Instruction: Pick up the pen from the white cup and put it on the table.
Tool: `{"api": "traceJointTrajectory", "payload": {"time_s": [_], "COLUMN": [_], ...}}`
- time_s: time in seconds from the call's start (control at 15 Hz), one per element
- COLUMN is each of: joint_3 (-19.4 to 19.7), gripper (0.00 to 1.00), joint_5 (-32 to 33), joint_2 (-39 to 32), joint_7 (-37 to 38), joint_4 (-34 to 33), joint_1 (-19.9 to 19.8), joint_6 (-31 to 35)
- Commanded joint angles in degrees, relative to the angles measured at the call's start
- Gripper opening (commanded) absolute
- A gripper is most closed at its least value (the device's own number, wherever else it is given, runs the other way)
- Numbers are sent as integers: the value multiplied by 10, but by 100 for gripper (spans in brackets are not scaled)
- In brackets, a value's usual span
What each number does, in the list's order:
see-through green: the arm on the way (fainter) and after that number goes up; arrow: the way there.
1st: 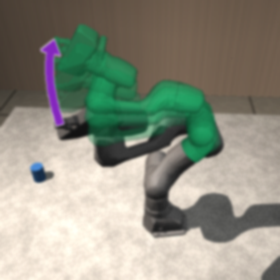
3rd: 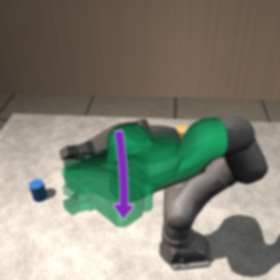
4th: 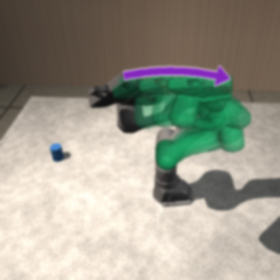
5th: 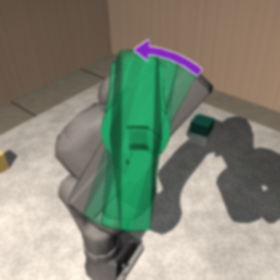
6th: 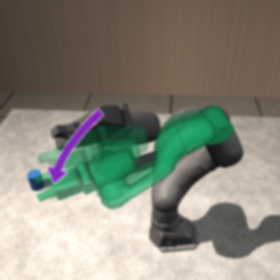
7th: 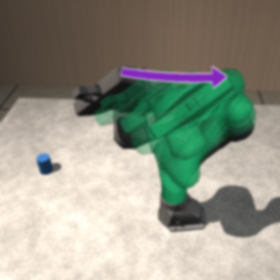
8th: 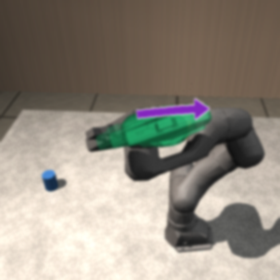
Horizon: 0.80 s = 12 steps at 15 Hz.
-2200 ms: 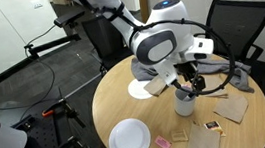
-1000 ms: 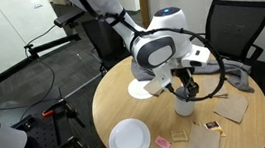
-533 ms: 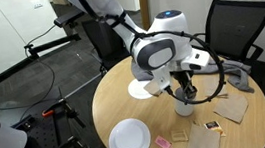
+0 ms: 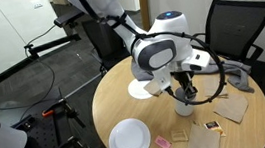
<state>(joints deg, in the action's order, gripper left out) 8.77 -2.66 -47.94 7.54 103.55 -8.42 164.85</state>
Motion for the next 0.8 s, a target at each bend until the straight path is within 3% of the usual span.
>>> {"api": "traceJointTrajectory", "payload": {"time_s": [0.0, 0.47, 0.53, 0.6, 0.73], "joint_3": [13, 14, 16, 16, 16], "gripper": [31, 29, 24, 7, 2], "joint_5": [-7, -6, -5, -4, -4], "joint_2": [-8, -27, -30, -32, -31], "joint_7": [16, 16, 18, 18, 19], "joint_4": [-22, -55, -59, -63, -63], "joint_1": [12, 10, 12, 12, 14], "joint_6": [-21, -33, -35, -39, -37]}}
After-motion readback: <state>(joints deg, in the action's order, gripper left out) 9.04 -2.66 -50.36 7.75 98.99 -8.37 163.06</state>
